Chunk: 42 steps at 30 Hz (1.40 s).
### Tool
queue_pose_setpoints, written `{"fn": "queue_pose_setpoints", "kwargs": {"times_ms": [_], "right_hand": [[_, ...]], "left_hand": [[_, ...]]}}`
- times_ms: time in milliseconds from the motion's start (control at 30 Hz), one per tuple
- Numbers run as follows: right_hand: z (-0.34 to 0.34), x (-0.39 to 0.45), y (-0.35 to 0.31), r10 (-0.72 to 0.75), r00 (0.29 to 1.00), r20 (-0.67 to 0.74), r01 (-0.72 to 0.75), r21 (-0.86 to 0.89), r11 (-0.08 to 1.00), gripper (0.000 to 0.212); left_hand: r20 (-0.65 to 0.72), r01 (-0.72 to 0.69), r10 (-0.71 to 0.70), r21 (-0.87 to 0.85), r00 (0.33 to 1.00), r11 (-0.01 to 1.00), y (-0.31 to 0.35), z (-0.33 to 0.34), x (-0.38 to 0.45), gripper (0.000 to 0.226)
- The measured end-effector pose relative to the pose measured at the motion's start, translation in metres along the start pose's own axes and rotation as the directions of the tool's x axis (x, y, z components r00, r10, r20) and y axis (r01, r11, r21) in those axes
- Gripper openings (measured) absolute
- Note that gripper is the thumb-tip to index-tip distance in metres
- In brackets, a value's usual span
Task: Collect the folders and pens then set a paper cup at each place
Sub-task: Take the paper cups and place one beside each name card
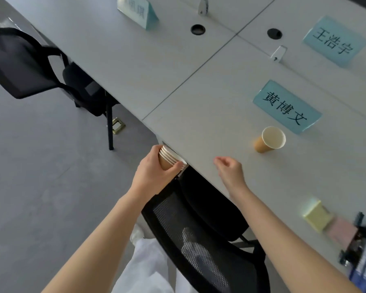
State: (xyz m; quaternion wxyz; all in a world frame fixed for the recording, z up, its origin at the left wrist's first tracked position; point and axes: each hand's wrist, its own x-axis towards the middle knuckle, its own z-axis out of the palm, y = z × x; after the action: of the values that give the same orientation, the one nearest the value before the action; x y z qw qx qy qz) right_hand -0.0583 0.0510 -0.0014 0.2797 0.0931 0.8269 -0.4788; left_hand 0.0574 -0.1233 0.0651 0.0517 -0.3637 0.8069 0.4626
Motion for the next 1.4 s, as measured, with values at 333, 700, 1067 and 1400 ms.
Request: {"fn": "queue_pose_setpoints", "kwargs": {"times_ms": [333,700,1067,1400], "right_hand": [[0.166,-0.094,-0.148,-0.334,0.761,0.557,0.534,-0.245,0.809,0.021],[0.3,-0.099,-0.225,-0.247,0.871,0.424,0.363,-0.217,0.906,0.021],[0.383,-0.037,-0.293,-0.041,0.877,0.479,-0.088,0.244,0.966,0.041],[0.424,0.156,-0.405,-0.126,0.992,0.028,0.111,0.32,0.941,0.054]], "left_hand": [[-0.016,-0.185,0.197,0.271,0.98,0.945,-0.085,-0.138,0.036,0.068],[-0.089,-0.226,0.251,0.23,0.964,0.947,-0.163,-0.279,0.085,0.065],[-0.119,-0.229,0.252,0.18,0.96,0.957,-0.157,-0.349,0.184,0.063],[-0.188,-0.107,0.1,-0.026,0.977,0.994,-0.126,-0.415,0.327,0.068]]}}
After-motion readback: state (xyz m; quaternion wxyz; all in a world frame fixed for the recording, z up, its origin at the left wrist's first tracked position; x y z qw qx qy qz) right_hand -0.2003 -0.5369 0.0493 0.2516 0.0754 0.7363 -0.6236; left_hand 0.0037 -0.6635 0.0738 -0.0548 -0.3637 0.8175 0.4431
